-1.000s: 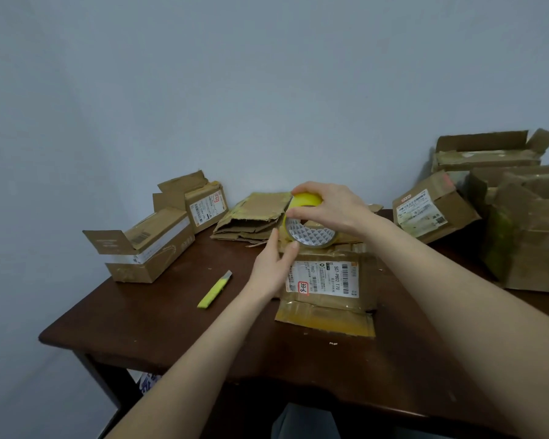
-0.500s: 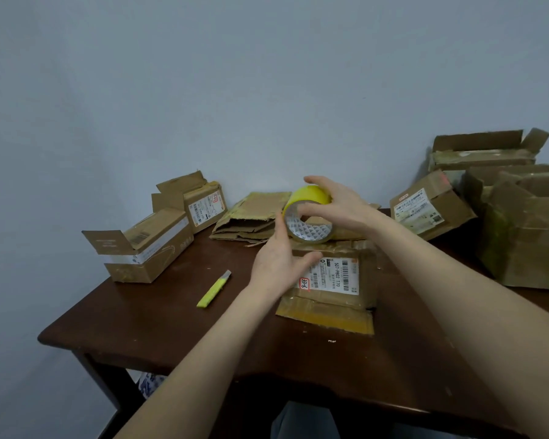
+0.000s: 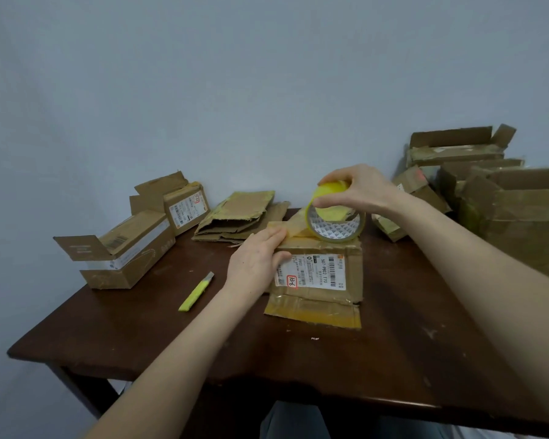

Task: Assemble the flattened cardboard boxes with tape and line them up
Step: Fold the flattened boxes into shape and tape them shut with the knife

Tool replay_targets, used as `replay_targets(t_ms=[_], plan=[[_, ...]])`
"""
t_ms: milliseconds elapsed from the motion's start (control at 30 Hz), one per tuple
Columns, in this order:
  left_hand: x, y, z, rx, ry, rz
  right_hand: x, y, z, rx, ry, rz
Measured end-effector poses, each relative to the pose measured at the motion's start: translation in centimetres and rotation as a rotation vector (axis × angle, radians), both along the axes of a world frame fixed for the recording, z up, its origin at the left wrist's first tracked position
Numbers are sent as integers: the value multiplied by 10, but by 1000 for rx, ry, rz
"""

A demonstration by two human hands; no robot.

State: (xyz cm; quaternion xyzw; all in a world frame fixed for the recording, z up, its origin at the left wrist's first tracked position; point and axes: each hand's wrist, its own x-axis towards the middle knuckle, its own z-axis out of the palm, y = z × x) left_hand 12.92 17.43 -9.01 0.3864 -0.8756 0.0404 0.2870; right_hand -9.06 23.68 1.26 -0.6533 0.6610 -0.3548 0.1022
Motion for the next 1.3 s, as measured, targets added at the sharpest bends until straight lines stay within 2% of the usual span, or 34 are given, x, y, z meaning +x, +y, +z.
replay_targets(t_ms=[100, 167, 300, 567, 633, 733, 867, 1033, 1167, 1300], plan=[[1, 3, 4, -8, -31, 8, -8, 4, 7, 29, 51, 1], [1, 4, 9, -48, -119, 43, -11, 6, 8, 45, 56, 6], [-24, 13, 20, -118, -308, 142, -12, 6, -10, 35, -95, -37], [-46, 14, 10, -93, -224, -5, -9, 8, -40, -115, -460, -50], [-36, 8, 14, -60, -263, -20, 0, 2, -40, -112, -485, -38], [-13, -6, 14, -50, -292, -9, 19, -7, -36, -63, -424, 15], [0, -14, 17, -30, -281, -21, 27, -8, -35, -127, -535, 78], [-3, -15, 14, 23, -346, -25, 6, -4, -23, -139, -388, 6], [-3, -16, 15, 52, -360, -22, -19, 9, -23, -16, -238, -33], [-4, -13, 18, 66, -396, -37, -30, 18, -43, 4, -232, -74]])
